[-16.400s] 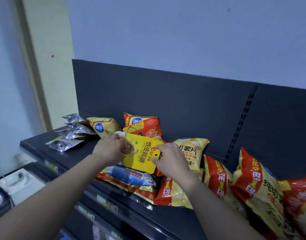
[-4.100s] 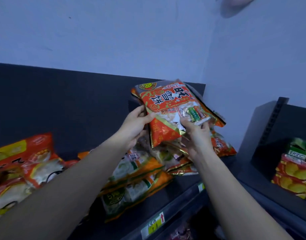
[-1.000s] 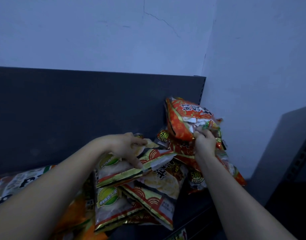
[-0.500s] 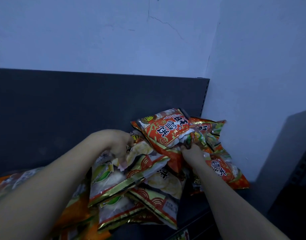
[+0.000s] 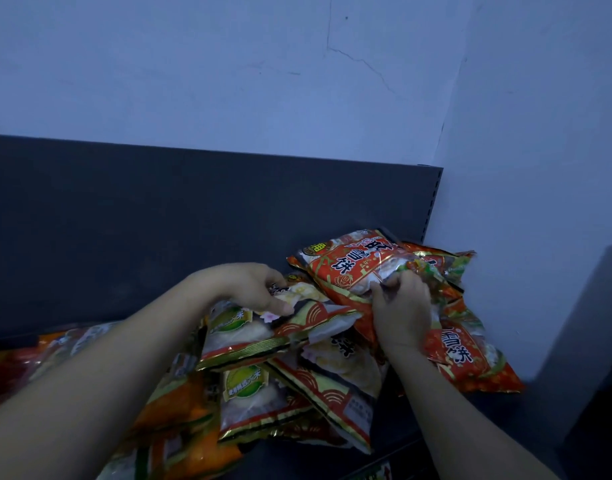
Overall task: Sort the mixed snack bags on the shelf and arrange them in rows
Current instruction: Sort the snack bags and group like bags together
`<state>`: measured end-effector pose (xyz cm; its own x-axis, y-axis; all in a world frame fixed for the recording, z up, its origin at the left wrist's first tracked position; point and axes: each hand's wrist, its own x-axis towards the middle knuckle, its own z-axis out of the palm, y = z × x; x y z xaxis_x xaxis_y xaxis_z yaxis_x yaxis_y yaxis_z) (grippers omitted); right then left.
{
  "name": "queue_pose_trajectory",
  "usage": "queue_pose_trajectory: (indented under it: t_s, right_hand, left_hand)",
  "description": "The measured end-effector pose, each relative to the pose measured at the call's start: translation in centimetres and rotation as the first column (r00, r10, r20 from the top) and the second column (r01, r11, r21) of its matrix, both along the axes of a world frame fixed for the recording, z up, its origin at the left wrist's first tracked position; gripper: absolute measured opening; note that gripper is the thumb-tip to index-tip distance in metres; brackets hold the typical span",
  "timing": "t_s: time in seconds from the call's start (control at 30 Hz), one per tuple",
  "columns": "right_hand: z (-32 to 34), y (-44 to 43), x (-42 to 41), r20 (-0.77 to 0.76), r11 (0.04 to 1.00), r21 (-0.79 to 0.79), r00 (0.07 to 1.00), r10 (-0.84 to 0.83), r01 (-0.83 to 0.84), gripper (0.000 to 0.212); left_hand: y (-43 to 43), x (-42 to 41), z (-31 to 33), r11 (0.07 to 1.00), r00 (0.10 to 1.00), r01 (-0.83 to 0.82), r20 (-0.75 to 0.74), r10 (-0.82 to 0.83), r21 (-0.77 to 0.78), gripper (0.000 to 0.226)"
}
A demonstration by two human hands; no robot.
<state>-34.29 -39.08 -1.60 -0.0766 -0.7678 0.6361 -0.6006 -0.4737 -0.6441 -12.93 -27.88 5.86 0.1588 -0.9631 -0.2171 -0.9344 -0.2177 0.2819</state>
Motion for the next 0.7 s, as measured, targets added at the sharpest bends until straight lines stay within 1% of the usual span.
queue_pose_trajectory:
  t_s: [0.03, 0.07, 0.1, 0.13, 0.17, 0.2, 0.23, 0.3, 0.4, 0.53, 0.63, 0.7]
  right_hand:
    - [-0.2, -0.3, 0.3, -0.130, 0.997, -0.074, 0.991, -0.022, 0.013, 0.024]
    - [0.0, -0.2, 0.7, -0.234, 0.991, -0.131, 0.972, -0.021, -0.010, 0.029]
    - [0.3, -0.3, 1.1, -0.343, 0.991, -0.122, 0.939, 0.015, -0.061, 0.039]
    - [0.6, -0.6, 1.5, -0.431, 0.990, -0.065, 0.898, 0.086, -0.126, 0.047]
    - [1.0, -0.7, 1.8, -0.514, 0.987, 0.048, 0.844, 0.156, -0.153, 0.052]
    - [1.3, -1.0, 2.0, -0.581, 0.976, 0.140, 0.784, 0.218, -0.168, 0.054]
    - [1.3, -1.3, 2.2, -0.616, 0.964, 0.202, 0.743, 0.262, -0.172, 0.054]
    - [1.4, -1.6, 2.4, -0.635, 0.948, 0.265, 0.709, 0.308, -0.175, 0.054]
    - [1.5, -1.9, 2.6, -0.647, 0.941, 0.288, 0.688, 0.328, -0.177, 0.055]
    - [1.3, -1.9, 2.6, -0.698, 0.943, 0.293, 0.640, 0.322, -0.156, 0.059]
    - [1.0, -1.6, 2.5, -0.693, 0.942, 0.294, 0.643, 0.326, -0.161, 0.060]
    - [1.0, -1.4, 2.6, -0.670, 0.942, 0.292, 0.668, 0.324, -0.164, 0.061]
  left_hand:
    - [0.2, -0.2, -0.2, 1.000, 1.000, -0.006, -0.016, 0.006, 0.008, 0.078]
    - [0.4, -0.4, -0.4, 1.000, 1.000, -0.014, -0.028, 0.015, 0.021, 0.082]
    - [0.5, -0.5, -0.7, 0.999, 0.999, -0.020, -0.035, 0.021, 0.029, 0.086]
    - [0.6, -0.6, -0.9, 0.999, 0.999, -0.027, -0.040, 0.028, 0.033, 0.089]
    - [0.7, -0.5, -1.1, 0.999, 0.998, -0.041, -0.043, 0.042, 0.035, 0.092]
    - [0.9, -0.4, -1.4, 0.998, 0.998, -0.057, -0.039, 0.058, 0.037, 0.094]
    - [1.1, -0.3, -1.5, 0.997, 0.997, -0.070, -0.024, 0.071, 0.039, 0.096]
    - [1.5, 0.1, -1.7, 0.995, 0.996, -0.090, 0.018, 0.089, 0.046, 0.096]
    - [1.8, 0.2, -1.7, 0.991, 0.992, -0.112, 0.057, 0.109, 0.067, 0.094]
    - [2.2, -0.2, -1.5, 0.981, 0.977, -0.149, 0.170, 0.127, 0.125, 0.092]
    - [2.6, -0.3, -1.4, 0.983, 0.978, -0.152, 0.161, 0.134, 0.105, 0.085]
    - [3.0, -0.3, -1.3, 0.984, 0.981, -0.164, 0.117, 0.155, 0.063, 0.088]
